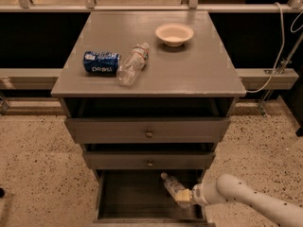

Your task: Place blue plastic bottle into bottom drawer

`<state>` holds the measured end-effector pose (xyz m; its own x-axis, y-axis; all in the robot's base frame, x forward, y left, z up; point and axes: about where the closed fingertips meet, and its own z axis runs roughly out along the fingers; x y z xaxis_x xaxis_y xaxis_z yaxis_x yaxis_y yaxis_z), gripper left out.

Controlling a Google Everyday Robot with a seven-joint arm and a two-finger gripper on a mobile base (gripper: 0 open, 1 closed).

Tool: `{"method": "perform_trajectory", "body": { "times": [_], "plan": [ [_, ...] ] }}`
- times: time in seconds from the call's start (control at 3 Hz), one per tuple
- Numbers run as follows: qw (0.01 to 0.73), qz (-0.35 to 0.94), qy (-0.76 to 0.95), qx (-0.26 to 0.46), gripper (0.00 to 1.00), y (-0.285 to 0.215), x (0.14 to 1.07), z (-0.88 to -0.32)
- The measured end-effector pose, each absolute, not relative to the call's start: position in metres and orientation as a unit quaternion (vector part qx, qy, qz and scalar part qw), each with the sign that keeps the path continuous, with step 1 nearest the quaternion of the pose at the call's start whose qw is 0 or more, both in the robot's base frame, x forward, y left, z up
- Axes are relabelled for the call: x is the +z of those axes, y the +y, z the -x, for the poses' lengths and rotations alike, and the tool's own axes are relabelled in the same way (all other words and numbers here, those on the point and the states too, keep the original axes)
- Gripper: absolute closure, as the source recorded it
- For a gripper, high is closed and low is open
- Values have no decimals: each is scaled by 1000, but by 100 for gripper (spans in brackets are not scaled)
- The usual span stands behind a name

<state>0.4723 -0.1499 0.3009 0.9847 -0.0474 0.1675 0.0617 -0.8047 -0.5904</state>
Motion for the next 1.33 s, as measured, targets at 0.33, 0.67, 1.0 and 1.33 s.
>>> {"method": "perform_trajectory", "body": {
  "times": [0.33, 0.67, 1.0, 1.33],
  "plan": [
    [313, 946, -4, -86, 51, -148, 300, -472],
    [314, 946, -5, -85, 28, -147, 299, -471],
    [315, 945, -6, -84, 5, -145, 298, -470],
    [315, 945, -6, -83, 0, -144, 298, -470]
  ]
}}
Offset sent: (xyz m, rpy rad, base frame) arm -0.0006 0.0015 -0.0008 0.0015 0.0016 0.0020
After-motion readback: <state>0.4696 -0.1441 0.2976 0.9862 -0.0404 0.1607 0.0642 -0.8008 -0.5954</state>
